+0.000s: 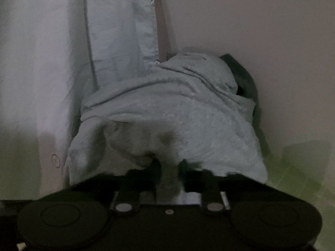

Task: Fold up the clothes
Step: 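Reach both grippers into the grey hoodie on the heap and close, then lift the grey hoodie with both grippers and pull it onto the open floor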

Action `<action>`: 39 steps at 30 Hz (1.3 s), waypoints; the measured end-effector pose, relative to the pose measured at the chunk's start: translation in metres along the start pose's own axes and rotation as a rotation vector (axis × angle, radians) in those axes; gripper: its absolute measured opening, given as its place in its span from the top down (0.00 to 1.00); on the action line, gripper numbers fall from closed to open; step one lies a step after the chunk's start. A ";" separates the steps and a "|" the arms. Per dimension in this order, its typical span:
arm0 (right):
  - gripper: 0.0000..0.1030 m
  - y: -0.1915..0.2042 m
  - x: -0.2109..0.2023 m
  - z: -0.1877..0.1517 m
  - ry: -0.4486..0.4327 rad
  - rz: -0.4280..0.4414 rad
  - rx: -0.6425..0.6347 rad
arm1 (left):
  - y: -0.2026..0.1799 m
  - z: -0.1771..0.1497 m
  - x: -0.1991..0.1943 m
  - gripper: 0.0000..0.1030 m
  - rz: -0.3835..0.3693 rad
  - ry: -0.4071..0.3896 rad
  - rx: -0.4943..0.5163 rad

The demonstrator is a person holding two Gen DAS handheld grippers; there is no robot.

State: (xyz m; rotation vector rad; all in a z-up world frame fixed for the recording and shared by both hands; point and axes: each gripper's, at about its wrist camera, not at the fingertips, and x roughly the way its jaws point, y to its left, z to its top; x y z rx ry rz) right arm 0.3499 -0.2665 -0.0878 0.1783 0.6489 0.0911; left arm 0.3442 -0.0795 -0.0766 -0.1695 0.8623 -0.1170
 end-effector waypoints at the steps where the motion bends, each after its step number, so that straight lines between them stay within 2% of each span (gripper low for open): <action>1: 0.97 0.000 -0.005 -0.001 -0.008 0.000 -0.007 | 0.000 -0.001 -0.002 0.87 -0.002 -0.006 0.001; 4: 0.97 0.002 -0.022 -0.004 -0.035 -0.007 -0.024 | 0.001 -0.003 -0.010 0.89 -0.006 -0.026 0.005; 9: 0.98 0.007 -0.063 -0.014 -0.063 0.012 -0.025 | 0.014 -0.024 -0.063 0.95 0.025 -0.090 -0.010; 10: 0.98 0.010 -0.072 -0.017 -0.067 0.021 -0.029 | 0.017 -0.028 -0.074 1.00 0.031 -0.103 -0.013; 14: 0.98 0.023 -0.106 -0.032 -0.077 0.050 -0.045 | 0.028 -0.045 -0.117 1.00 0.056 -0.152 -0.026; 23: 0.98 0.042 -0.179 -0.083 -0.069 0.094 -0.033 | 0.085 -0.118 -0.184 1.00 0.072 -0.082 -0.140; 28: 1.00 0.043 -0.205 -0.120 -0.010 0.119 -0.007 | 0.091 -0.134 -0.191 1.00 0.070 -0.044 -0.143; 32: 0.99 0.044 -0.203 -0.140 0.040 0.085 -0.011 | 0.094 -0.130 -0.188 1.00 0.068 -0.033 -0.146; 34: 0.96 0.039 -0.195 -0.130 0.038 0.058 -0.003 | 0.092 -0.123 -0.182 0.98 0.068 -0.036 -0.144; 36: 0.75 0.034 -0.186 -0.115 0.010 0.030 -0.003 | 0.092 -0.115 -0.173 0.92 0.064 -0.034 -0.136; 38: 0.65 0.029 -0.177 -0.101 -0.019 0.002 -0.003 | 0.090 -0.102 -0.161 0.81 0.068 -0.037 -0.131; 39: 0.63 0.026 -0.171 -0.092 -0.031 -0.012 -0.005 | 0.088 -0.094 -0.153 0.79 0.060 -0.038 -0.130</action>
